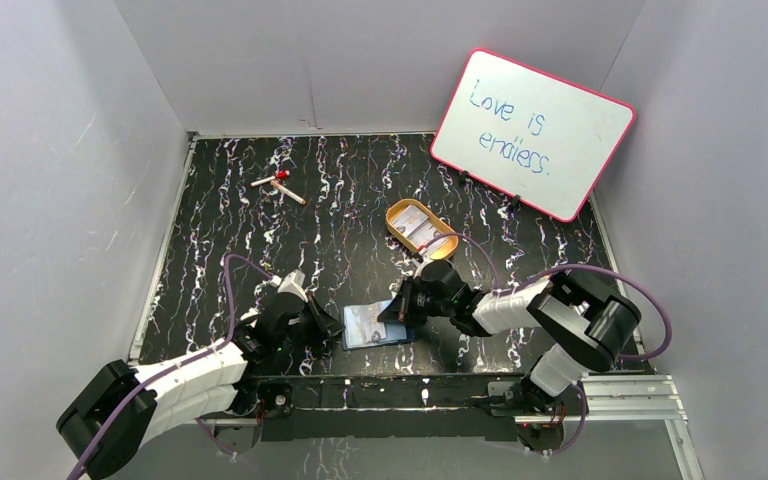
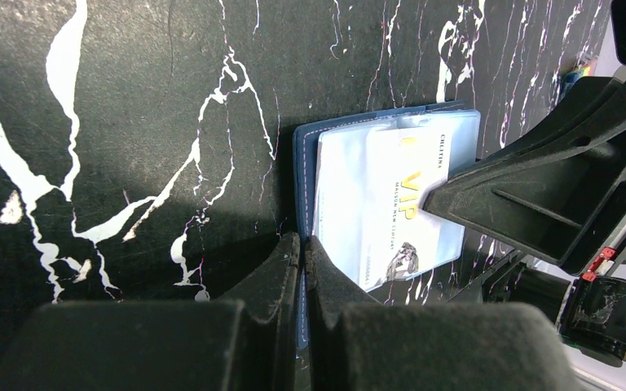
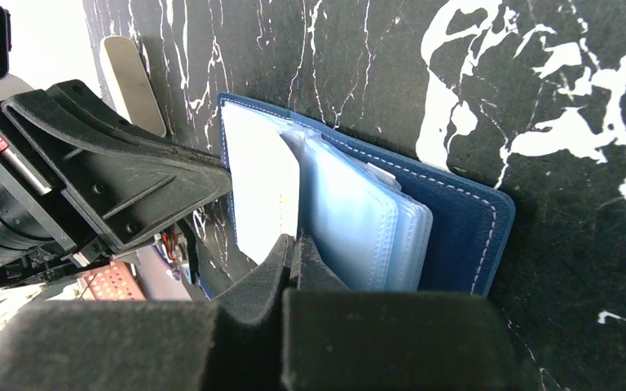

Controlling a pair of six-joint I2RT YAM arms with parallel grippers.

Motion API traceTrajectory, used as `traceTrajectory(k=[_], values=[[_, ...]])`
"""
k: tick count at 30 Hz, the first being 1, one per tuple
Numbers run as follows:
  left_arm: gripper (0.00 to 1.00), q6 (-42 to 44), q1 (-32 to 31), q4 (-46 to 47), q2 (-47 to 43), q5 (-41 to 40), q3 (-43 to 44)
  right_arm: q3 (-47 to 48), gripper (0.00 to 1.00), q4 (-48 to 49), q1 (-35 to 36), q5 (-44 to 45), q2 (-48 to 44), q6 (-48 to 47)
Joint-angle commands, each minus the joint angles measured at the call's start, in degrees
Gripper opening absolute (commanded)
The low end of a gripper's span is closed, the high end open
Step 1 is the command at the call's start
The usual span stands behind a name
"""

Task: Put the credit cards into the card holder
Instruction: Insert the credit card into the card holder.

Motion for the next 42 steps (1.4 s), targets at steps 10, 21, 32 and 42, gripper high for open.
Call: traceTrajectory(k=[10,21,32,42], values=[[0.0,0.3,-0.04,-3.56,-1.04,-2.9,0.41,6.66,0.34,-15.1,2.2,2.66,-1.3,-6.69],[0.0,0.54,-0.01,-2.21,0.11,-1.51,1.16,10.51,0.36,-17.3,4.0,1.92,2.4,-7.64],[0.0,0.44,-0.01,-1.77,-0.31,-1.06,0.85,14.41,0.36,-17.0,5.51,0.83,6.3,-8.11],[0.0,0.35,-0.01,-1.9,-0.76,-1.01,0.72,17.14,0.38,-17.63,7.0,0.07,7.45,-10.12]])
